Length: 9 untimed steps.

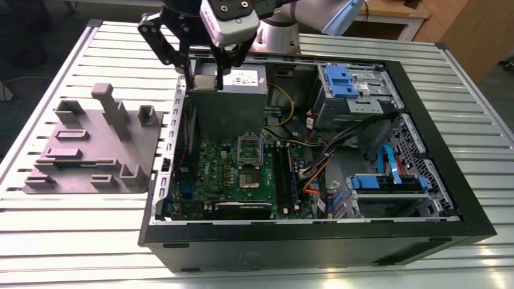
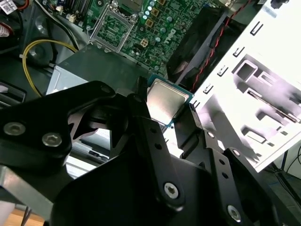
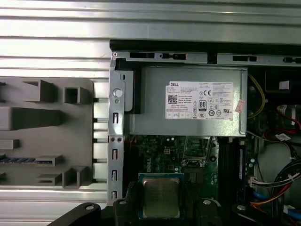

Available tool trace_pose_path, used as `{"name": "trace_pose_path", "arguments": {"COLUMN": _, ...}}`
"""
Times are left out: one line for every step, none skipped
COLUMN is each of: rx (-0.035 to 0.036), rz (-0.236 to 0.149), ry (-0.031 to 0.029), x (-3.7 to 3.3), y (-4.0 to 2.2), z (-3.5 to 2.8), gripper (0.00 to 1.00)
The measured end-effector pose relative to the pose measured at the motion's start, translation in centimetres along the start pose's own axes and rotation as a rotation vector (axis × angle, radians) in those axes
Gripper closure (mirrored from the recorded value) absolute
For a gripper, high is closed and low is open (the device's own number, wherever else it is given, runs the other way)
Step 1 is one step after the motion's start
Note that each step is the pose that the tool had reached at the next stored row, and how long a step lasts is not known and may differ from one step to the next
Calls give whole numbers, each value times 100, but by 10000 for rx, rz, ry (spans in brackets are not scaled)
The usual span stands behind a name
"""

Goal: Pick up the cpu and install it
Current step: 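Pick up the cpu and move it towards the insertion slot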

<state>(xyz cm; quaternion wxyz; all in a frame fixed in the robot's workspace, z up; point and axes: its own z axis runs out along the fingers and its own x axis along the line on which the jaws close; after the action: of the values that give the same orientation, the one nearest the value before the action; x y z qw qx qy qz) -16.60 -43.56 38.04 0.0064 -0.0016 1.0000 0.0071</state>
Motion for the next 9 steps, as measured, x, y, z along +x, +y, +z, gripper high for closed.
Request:
{"name": "trace_pose_path", "arguments": {"rx": 0, "rz": 1, "ry": 0, "x": -6, "y": 0, "z": 0, "gripper": 53}}
{"name": "trace_pose_path", "arguments": {"rx": 0, "rz": 0, "ry": -1, "x": -12, "y": 0, "z": 1, "gripper": 53}}
{"name": "trace_pose_path", "arguments": {"rx": 0, "rz": 0, "ry": 0, "x": -18, "y": 0, "z": 0, "gripper": 53}}
{"name": "trace_pose_path", "arguments": {"rx": 0, "rz": 0, "ry": 0, "x": -24, "y": 0, "z": 0, "gripper": 53}}
{"name": "trace_pose_path", "arguments": {"rx": 0, "rz": 0, "ry": 0, "x": -30, "y": 0, "z": 0, "gripper": 53}}
{"name": "trace_pose_path", "arguments": {"rx": 0, "rz": 0, "ry": 0, "x": -35, "y": 0, "z": 1, "gripper": 53}}
{"name": "trace_pose_path", "arguments": {"rx": -1, "rz": 0, "ry": -1, "x": -41, "y": 0, "z": 1, "gripper": 53}}
{"name": "trace_pose_path", "arguments": {"rx": 0, "rz": 0, "ry": 0, "x": -48, "y": 0, "z": 1, "gripper": 53}}
{"name": "trace_pose_path", "arguments": {"rx": 0, "rz": 0, "ry": 0, "x": -53, "y": 0, "z": 1, "gripper": 53}}
